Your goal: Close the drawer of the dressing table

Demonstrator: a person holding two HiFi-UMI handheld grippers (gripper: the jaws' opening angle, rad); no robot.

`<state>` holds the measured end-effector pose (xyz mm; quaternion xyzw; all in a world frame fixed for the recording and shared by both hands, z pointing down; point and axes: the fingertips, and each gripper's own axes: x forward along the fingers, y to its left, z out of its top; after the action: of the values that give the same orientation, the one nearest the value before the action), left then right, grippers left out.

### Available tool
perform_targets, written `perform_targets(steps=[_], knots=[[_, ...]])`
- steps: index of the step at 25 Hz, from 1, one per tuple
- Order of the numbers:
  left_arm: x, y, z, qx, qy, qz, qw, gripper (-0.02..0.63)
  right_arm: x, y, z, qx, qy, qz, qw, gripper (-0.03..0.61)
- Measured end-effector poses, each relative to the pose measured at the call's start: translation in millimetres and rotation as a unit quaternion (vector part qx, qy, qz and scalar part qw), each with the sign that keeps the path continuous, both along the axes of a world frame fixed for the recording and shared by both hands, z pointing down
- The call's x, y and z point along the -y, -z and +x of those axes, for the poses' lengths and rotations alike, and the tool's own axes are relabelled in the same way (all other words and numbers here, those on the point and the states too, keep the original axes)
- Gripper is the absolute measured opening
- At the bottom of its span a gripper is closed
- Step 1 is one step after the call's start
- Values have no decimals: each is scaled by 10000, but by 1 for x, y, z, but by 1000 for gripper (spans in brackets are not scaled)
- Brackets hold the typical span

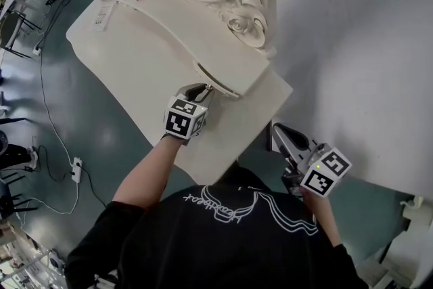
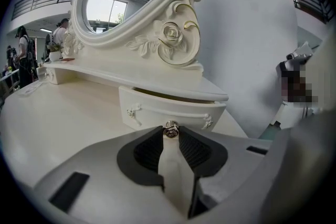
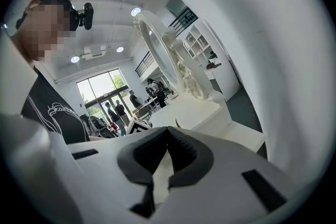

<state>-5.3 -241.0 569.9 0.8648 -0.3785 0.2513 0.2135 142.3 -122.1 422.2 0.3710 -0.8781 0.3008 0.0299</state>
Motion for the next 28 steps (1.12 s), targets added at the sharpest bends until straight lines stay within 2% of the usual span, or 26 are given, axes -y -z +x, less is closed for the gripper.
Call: perform_targets(steps=[28], knots=[[26,-1,22,-26,61,-32,10000,97,1,-3,9,23,-86,-83,9999,5]])
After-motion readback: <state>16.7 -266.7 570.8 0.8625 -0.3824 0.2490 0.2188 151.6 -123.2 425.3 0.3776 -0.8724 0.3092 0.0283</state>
